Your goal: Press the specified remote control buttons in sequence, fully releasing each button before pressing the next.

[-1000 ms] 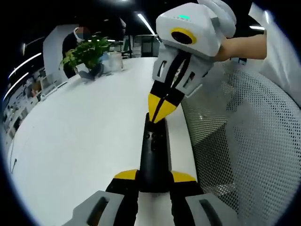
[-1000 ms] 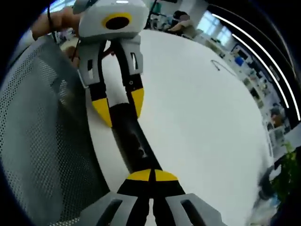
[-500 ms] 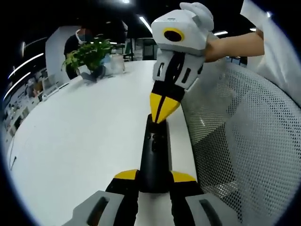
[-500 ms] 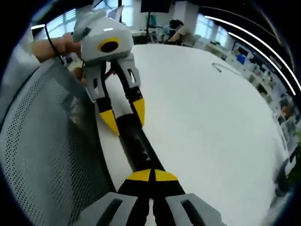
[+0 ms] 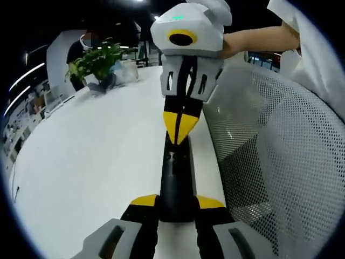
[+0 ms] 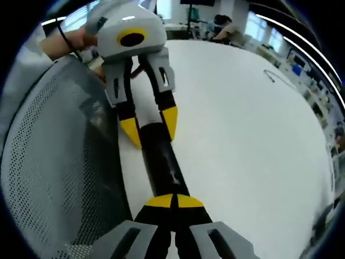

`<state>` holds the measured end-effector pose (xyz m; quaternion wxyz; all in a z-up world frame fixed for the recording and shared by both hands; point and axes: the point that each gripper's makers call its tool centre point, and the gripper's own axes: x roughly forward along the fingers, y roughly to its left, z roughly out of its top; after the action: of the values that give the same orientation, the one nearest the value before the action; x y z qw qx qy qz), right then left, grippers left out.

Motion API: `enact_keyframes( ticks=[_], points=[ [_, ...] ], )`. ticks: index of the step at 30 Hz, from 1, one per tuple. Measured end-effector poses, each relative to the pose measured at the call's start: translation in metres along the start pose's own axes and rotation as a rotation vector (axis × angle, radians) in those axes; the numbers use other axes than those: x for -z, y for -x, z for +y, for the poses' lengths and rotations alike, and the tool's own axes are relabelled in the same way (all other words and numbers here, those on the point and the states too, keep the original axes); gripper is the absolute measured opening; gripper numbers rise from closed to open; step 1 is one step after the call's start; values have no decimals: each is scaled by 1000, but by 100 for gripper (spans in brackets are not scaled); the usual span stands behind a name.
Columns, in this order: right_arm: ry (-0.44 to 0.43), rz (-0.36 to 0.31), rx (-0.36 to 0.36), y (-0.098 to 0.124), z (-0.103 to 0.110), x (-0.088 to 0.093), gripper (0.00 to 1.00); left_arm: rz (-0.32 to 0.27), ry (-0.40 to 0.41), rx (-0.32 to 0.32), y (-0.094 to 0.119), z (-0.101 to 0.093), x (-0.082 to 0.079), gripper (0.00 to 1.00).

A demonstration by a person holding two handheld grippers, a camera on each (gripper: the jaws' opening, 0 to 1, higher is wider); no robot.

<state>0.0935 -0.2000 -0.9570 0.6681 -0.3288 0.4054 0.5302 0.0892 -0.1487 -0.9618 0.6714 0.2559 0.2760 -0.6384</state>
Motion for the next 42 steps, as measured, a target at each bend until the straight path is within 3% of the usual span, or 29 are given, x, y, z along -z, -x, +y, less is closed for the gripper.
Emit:
enact_keyframes(
  ticks=[5, 9, 12, 16, 19, 28, 32, 37, 40, 42],
  points=[
    [-38, -9, 11, 1, -1, 1, 0, 12, 10, -6, 0, 1, 1, 25],
    [-60, -76, 29, 3, 0, 0, 0, 14, -3, 7, 1, 0, 2, 24],
    [-62, -89, 12, 4, 4, -1, 0, 12, -18, 24, 2, -3, 3, 24],
    [10, -94, 5, 3, 10, -7, 0, -5, -41, 49, 3, -6, 3, 24],
    [32, -87, -24, -1, 18, -10, 0, -5, -47, 57, 3, -7, 3, 24],
    [72, -24, 39, -3, 17, -10, 0, -5, -56, 69, 3, -8, 3, 24],
    [-8, -40, 58, -2, 16, -9, 0, -5, -57, 67, 3, -8, 3, 24],
    [-22, -73, 119, 1, 21, -9, 0, -28, -40, 62, 4, -8, 4, 24],
    [-84, -111, 86, 0, 32, -12, 0, -41, -41, 67, 4, -10, 3, 24],
    [-48, -99, 85, -2, 37, -13, 0, -41, -42, 68, 3, -10, 3, 24]
  ],
)
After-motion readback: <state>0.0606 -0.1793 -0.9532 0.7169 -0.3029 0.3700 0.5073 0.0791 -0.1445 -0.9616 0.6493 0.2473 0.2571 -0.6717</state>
